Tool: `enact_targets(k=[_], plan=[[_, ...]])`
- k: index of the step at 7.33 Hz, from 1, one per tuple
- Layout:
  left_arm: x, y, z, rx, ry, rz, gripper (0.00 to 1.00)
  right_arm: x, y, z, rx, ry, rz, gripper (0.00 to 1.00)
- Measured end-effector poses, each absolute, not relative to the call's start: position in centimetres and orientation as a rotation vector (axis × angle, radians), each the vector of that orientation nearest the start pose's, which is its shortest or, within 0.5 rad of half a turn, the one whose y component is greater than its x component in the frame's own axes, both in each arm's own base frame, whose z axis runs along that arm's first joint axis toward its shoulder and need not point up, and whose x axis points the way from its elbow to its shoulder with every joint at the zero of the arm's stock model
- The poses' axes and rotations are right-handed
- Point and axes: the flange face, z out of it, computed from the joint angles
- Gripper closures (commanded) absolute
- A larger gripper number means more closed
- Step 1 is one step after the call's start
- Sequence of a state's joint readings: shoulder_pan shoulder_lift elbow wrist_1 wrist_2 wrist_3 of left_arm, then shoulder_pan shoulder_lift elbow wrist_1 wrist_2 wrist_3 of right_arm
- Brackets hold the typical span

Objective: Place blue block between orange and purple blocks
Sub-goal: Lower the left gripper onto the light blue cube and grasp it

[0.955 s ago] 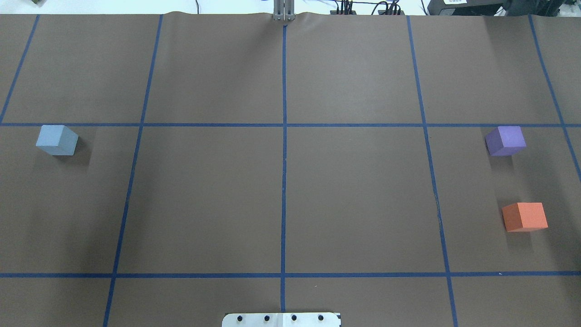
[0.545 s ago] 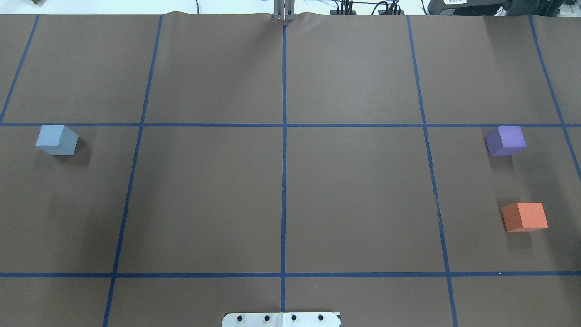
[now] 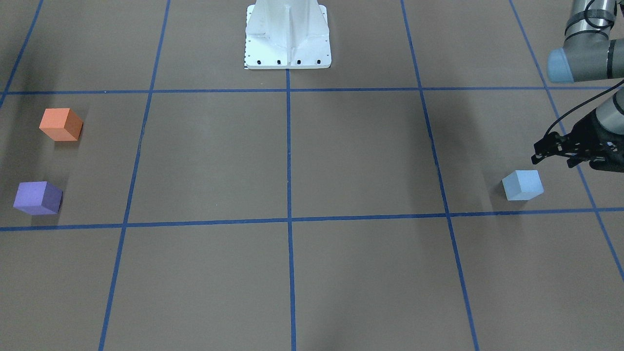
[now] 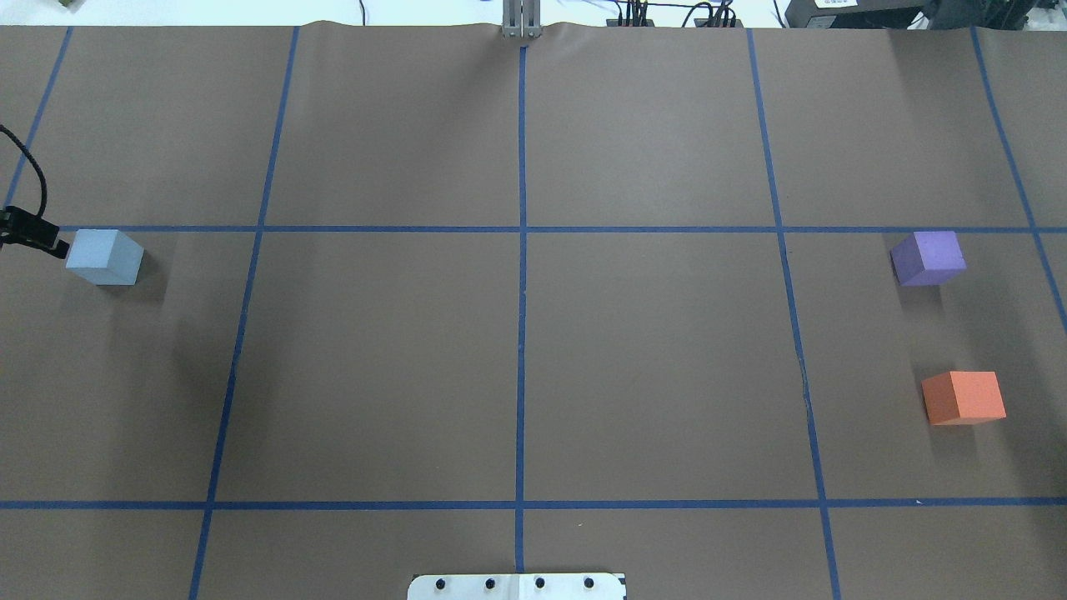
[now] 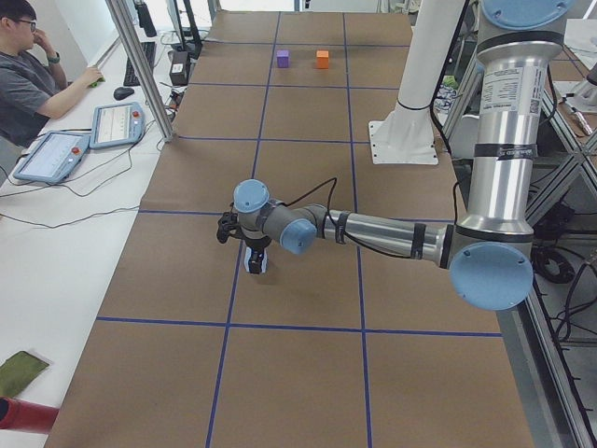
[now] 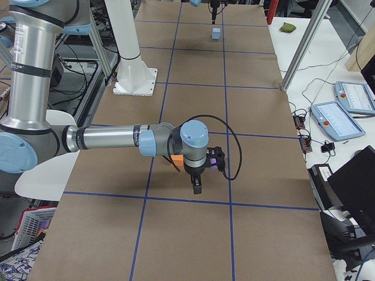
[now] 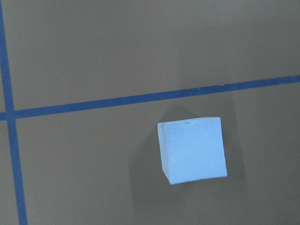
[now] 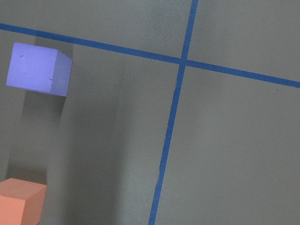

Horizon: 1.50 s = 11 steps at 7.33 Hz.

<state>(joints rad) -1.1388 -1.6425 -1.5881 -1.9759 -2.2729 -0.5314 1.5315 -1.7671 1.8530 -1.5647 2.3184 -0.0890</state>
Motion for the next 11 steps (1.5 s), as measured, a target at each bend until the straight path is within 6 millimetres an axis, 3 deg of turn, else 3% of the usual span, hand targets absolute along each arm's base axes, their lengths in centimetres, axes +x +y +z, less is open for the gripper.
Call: enact_targets(k=[5,6,8,9,10,11], plan=[[21.9,-53.9,57.7,0.069,0.803,0.101,0.0,4.9,-41.7,60.9,0.107,-0.745,-0.157,0.0],[23.0,-53.6,58.2,0.063,0.79,0.109,0.06,4.9,-41.6,60.9,0.107,-0.745,-0.157,0.0],[24.1,-53.3,59.4,0.051,0.767,0.121,0.28,4.9,-41.6,61.0,0.105,-0.745,-0.157,0.0],[24.2,-53.3,59.7,0.048,0.763,0.124,0.49,4.9,-41.6,61.0,0.105,-0.745,-0.157,0.0],[24.4,-53.5,59.5,0.052,0.763,0.126,0.59,4.9,-41.6,61.0,0.105,-0.745,-0.157,0.0],[24.8,-54.1,58.4,0.066,0.771,0.13,0.59,4.9,-41.6,61.0,0.105,-0.745,-0.157,0.0]])
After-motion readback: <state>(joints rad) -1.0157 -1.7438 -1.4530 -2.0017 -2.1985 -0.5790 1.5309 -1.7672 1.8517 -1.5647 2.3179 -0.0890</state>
